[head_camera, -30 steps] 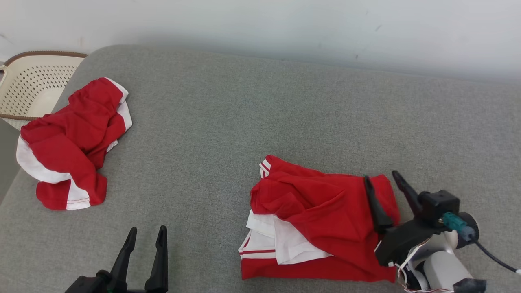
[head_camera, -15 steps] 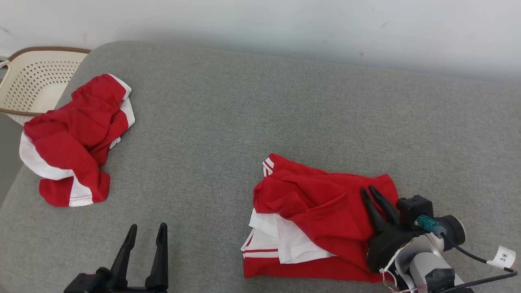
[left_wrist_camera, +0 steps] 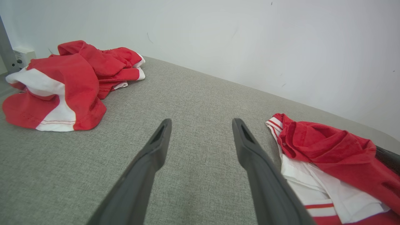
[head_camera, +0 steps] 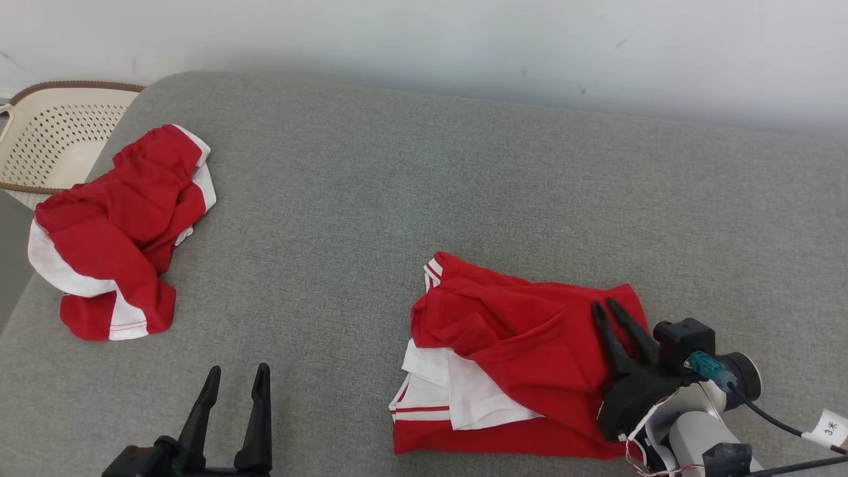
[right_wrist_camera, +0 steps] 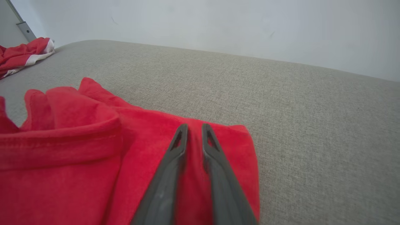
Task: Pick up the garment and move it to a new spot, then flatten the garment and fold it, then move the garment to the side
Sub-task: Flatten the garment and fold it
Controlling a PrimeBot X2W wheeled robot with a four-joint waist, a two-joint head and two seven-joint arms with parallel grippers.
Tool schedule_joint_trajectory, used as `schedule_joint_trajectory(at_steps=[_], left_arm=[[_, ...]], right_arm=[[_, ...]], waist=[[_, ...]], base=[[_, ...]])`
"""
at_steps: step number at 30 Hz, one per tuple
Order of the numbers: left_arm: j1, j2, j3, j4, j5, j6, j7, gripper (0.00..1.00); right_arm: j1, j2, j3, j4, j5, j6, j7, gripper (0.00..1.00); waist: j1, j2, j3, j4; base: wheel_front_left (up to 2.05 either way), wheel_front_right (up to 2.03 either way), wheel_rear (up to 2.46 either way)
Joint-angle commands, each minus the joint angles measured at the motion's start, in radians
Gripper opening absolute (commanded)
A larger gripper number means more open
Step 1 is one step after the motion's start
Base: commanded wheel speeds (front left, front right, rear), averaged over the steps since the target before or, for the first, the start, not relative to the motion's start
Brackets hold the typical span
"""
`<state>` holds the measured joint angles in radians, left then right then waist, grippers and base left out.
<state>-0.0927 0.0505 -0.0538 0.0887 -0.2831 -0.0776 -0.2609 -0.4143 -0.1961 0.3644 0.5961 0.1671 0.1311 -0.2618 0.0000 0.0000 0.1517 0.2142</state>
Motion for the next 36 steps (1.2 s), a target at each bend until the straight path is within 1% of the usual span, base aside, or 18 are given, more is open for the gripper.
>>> schedule_joint_trajectory(at_steps=[1, 5, 8, 13, 20, 24, 32, 33, 34, 36], left_arm=[[0.002, 0.000, -0.001, 0.000, -0.013, 0.000, -0.006, 1.00], [0.000, 0.000, 0.001, 0.001, -0.013, 0.000, -0.006, 1.00], [0.000, 0.000, 0.003, 0.002, -0.013, 0.002, -0.006, 1.00], [0.006, 0.000, 0.007, -0.002, -0.010, 0.004, -0.006, 1.00], [0.021, 0.000, 0.018, -0.015, -0.003, 0.007, -0.006, 1.00], [0.027, 0.000, 0.024, -0.019, 0.000, 0.011, -0.006, 1.00], [0.026, 0.000, 0.018, -0.025, -0.001, 0.012, -0.006, 1.00], [0.024, 0.000, 0.017, -0.026, -0.002, 0.012, -0.006, 1.00], [0.021, 0.000, 0.017, -0.025, -0.003, 0.012, -0.006, 1.00], [0.016, 0.000, 0.015, -0.023, -0.004, 0.010, -0.006, 1.00]], right_arm=[[0.012, 0.000, -0.002, -0.006, 0.007, -0.001, -0.004, 1.00], [0.016, -0.001, -0.019, -0.061, 0.004, -0.001, -0.003, 1.00], [0.028, -0.001, -0.057, -0.136, 0.010, -0.001, -0.003, 1.00], [0.065, -0.006, -0.152, -0.262, 0.015, -0.001, -0.003, 1.00], [0.120, -0.019, -0.202, -0.384, -0.005, -0.001, -0.003, 1.00], [0.138, -0.018, -0.208, -0.405, -0.009, -0.001, -0.003, 1.00], [0.141, -0.015, -0.211, -0.399, -0.014, -0.001, -0.003, 1.00], [0.138, -0.015, -0.208, -0.393, -0.010, -0.001, -0.003, 0.63], [0.134, -0.016, -0.203, -0.381, -0.005, -0.001, -0.003, 0.00], [0.120, -0.020, -0.194, -0.355, -0.003, -0.001, -0.003, 0.00]], waist=[[0.0000, 0.0000, 0.001, -0.001], [0.0000, 0.0000, 0.002, -0.001], [0.0000, 0.0000, -0.001, -0.002], [0.0000, 0.0000, -0.012, -0.003], [0.0000, 0.0000, -0.024, -0.012], [0.0000, 0.0000, -0.029, -0.018], [0.0000, 0.0000, -0.024, -0.015], [0.0000, 0.0000, -0.022, -0.013], [0.0000, 0.0000, -0.020, -0.011], [0.0000, 0.0000, -0.014, -0.005]], base=[[0.00, 0.00, 0.00], [0.00, 0.00, 0.00], [0.00, 0.00, 0.00], [0.00, 0.00, 0.00], [0.00, 0.00, 0.00], [0.00, 0.00, 0.00], [0.00, 0.00, 0.00], [0.00, 0.00, 0.00], [0.00, 0.00, 0.00], [0.00, 0.00, 0.00]])
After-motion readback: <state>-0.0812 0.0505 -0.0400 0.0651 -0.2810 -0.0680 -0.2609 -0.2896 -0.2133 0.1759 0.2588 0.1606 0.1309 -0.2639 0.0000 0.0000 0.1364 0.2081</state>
